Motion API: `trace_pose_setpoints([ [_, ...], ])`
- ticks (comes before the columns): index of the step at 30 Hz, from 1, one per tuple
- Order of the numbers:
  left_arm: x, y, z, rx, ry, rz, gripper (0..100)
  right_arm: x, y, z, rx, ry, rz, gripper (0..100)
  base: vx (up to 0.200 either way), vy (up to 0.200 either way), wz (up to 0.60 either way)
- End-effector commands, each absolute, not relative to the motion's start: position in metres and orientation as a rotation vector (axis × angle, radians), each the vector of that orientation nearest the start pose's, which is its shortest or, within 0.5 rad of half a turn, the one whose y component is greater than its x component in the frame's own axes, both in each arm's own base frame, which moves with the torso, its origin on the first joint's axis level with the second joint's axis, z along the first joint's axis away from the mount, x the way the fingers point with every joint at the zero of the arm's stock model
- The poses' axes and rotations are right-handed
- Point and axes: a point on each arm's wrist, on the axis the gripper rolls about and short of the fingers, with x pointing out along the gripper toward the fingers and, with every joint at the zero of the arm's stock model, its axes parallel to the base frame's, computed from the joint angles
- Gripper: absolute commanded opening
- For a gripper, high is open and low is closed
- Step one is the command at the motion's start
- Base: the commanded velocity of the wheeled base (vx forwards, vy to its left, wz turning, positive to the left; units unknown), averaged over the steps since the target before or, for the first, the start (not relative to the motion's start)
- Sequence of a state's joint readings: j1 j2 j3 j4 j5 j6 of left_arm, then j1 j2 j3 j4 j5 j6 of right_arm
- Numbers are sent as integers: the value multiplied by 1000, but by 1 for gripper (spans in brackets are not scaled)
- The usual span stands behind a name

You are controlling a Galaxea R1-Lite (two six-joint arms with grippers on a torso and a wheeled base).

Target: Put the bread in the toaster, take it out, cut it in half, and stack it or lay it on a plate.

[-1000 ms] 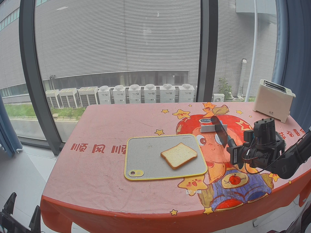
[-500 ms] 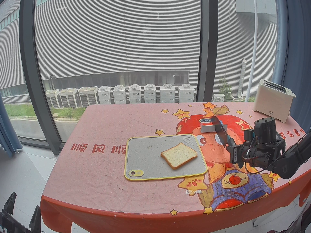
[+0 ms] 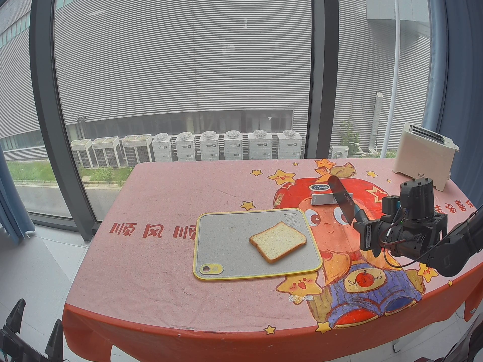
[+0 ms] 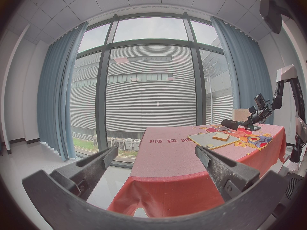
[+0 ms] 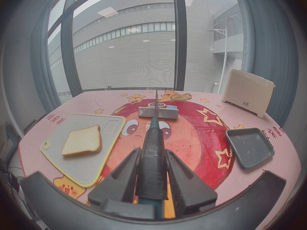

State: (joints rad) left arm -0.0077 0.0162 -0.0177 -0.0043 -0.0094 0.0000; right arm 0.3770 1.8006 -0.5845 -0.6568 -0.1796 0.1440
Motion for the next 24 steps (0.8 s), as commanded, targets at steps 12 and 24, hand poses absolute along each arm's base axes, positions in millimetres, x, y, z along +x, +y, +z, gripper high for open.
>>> trace_pose_setpoints([
  [12, -23, 0, 76, 0, -5, -18, 100, 261, 100, 116, 0, 498, 160, 0, 0, 0, 0],
  [24, -23, 0, 76, 0, -5, -17, 100, 252, 105, 125, -1, 478, 193, 0, 0, 0, 0],
])
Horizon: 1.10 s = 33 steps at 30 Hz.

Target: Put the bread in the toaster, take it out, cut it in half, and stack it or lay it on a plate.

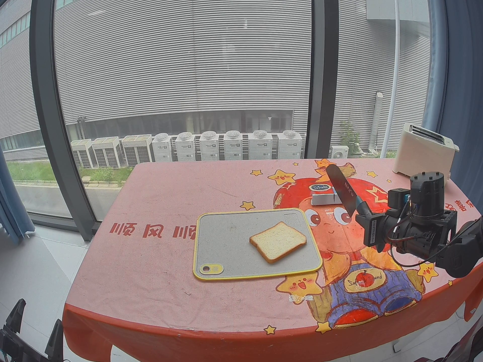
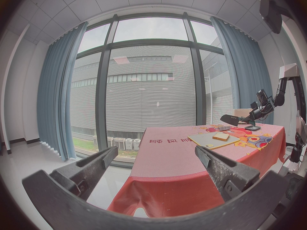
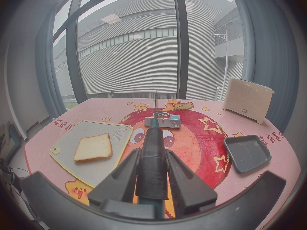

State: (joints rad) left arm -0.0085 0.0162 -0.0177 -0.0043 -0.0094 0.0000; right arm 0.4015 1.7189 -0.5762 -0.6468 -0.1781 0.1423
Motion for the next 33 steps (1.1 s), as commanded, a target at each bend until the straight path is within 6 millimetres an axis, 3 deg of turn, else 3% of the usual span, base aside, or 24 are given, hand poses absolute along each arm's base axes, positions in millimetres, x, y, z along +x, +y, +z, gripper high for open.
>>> trace_pose_setpoints([
  [1, -23, 0, 76, 0, -5, -17, 100, 251, 105, 124, -1, 480, 193, 0, 0, 0, 0],
  [22, -23, 0, 76, 0, -5, -18, 100, 236, 117, 128, -46, 465, 294, 0, 0, 0, 0],
  [33, -23, 0, 76, 0, -5, -18, 100, 238, 121, 132, -48, 455, 345, 0, 0, 0, 0],
])
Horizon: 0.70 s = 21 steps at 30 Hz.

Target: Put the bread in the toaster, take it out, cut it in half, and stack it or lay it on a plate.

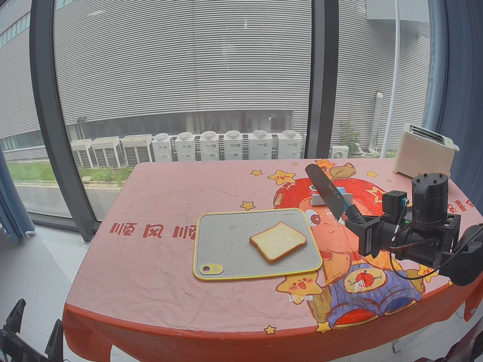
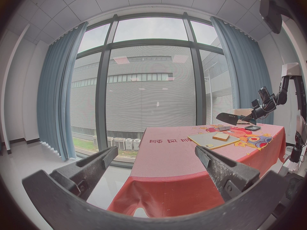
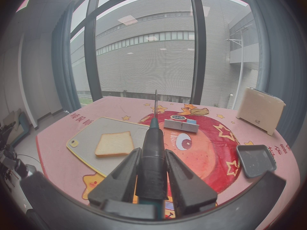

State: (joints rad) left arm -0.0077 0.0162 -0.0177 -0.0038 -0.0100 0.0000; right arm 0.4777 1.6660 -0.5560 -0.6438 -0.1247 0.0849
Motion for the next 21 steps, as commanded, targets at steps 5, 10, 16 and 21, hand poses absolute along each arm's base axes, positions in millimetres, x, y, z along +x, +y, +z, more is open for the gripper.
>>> trace_pose_setpoints([
  [5, -23, 0, 76, 0, -5, -18, 100, 241, 122, 135, -36, 445, 376, 0, 0, 0, 0],
  [10, -23, 0, 76, 2, -5, -17, 100, 244, 122, 138, -29, 436, 402, 0, 0, 0, 0],
  [16, -23, 0, 76, 2, -5, -18, 100, 245, 123, 140, -33, 430, 429, 0, 0, 0, 0],
  [21, -23, 0, 76, 2, -5, -17, 100, 244, 125, 138, -60, 433, 449, 0, 0, 0, 0],
])
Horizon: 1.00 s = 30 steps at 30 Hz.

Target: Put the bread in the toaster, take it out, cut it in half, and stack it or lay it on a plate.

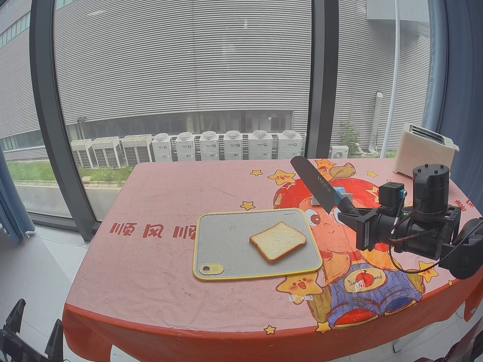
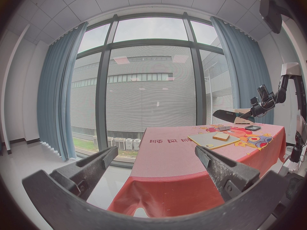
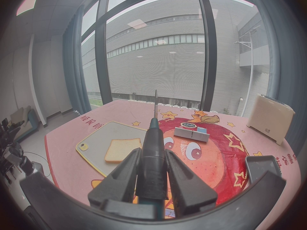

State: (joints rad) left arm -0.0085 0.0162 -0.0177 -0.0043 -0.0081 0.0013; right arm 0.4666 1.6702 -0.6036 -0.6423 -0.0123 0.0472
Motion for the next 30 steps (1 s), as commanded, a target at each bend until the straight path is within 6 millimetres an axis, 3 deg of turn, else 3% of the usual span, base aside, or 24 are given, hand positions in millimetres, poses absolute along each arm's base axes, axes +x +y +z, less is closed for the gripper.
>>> trace_pose_setpoints([
  [1, -23, 0, 76, 0, -5, -15, 100, 244, 125, 138, -59, 433, 455, 0, 0, 0, 0],
  [19, -23, 0, 76, 0, -5, -14, 100, 239, 127, 139, -73, 424, 534, 0, 0, 0, 0],
  [24, -23, 0, 76, 0, -5, -14, 100, 229, 130, 147, -73, 402, 564, 0, 0, 0, 0],
  [30, -23, 0, 76, 0, -6, -12, 100, 223, 131, 141, -88, 423, 579, 0, 0, 0, 0],
])
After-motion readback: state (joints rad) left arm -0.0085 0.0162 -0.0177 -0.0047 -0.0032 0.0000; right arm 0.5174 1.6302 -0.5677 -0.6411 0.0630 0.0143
